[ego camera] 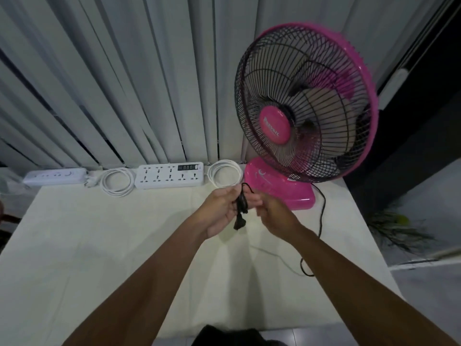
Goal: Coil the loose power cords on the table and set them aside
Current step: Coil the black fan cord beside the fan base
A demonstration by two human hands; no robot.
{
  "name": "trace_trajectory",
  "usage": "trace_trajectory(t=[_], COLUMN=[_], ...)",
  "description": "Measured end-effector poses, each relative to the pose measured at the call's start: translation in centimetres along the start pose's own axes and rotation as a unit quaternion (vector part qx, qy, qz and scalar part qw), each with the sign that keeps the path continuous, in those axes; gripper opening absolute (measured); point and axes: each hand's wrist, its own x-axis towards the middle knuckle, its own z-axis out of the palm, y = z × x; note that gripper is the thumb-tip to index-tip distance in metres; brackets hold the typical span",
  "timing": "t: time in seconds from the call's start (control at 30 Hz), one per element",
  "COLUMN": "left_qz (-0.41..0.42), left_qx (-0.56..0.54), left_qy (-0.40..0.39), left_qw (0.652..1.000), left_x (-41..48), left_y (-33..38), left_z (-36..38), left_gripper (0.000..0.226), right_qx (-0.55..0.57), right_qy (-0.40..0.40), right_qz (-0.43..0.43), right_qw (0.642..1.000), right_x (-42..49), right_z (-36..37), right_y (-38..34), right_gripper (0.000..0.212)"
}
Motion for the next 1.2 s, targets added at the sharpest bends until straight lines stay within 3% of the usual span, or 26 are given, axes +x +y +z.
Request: trace_trajectory(t=[0.1,0.17,0.23,0.33,0.43,0.57,0.73,0.87,1.03,1.13,1.2], left_qz=[0.018,0.014,0.014,0.020,0.037,0.035,-0.058,-0.055,-0.013,0.000,0.018], left_qx=[-0.087,-0.088,-0.064,0.016,0.169,0.301,0.185,0.115,-0.027,-0.068,-0.061], left_qy=[0.054,0.078,0.102,0.125,0.130,0.103,0.032,0.039,0.082,0.113,0.132], left_qw=[0.995,0.993,0.993,0.992,0.976,0.948,0.980,0.991,0.996,0.991,0.989], left_x=[1.6,2.5,3.1,3.6,3.2,1.4,0.1,0.7,3.2,4.9,5.9], left_y=[0.5,0.7,0.5,-0.3,-1.9,-4.6,-7.2,-7.6,-7.5,-7.6,-7.9], left_z=[-0.6,-0.9,-1.1,-1.2,-1.2,-0.4,1.8,3.5,5.2,5.7,5.9], left_gripper=[0.027,0.028,0.030,0.027,0.026,0.036,0.044,0.041,0.033,0.032,0.032], right_qx=[-0.127,-0.209,-0.255,-0.211,-0.136,-0.151,0.015,0.108,0.051,-0.034,-0.124], right_qy=[-0.056,-0.087,-0.094,-0.068,-0.040,-0.032,-0.049,-0.035,-0.081,-0.098,-0.109], right_qz=[0.020,0.013,-0.033,-0.063,-0.028,-0.010,0.034,0.066,0.048,0.019,-0.025], right_qw=[0.990,0.974,0.962,0.973,0.989,0.988,0.998,0.991,0.994,0.994,0.986], right_x=[-1.4,-2.2,-2.7,-2.4,-1.8,-1.2,-1.5,-2.1,-3.7,-4.3,-4.6], right_z=[1.7,1.9,1.5,-0.3,-3.0,-5.1,-5.5,-4.8,-4.0,-4.2,-4.7], right_y=[-0.2,-0.9,-1.8,-3.7,-4.3,-2.3,2.1,5.9,6.3,6.1,6.1], right_gripper=[0.036,0.046,0.039,0.025,0.027,0.035,0.022,0.016,0.033,0.020,0.027])
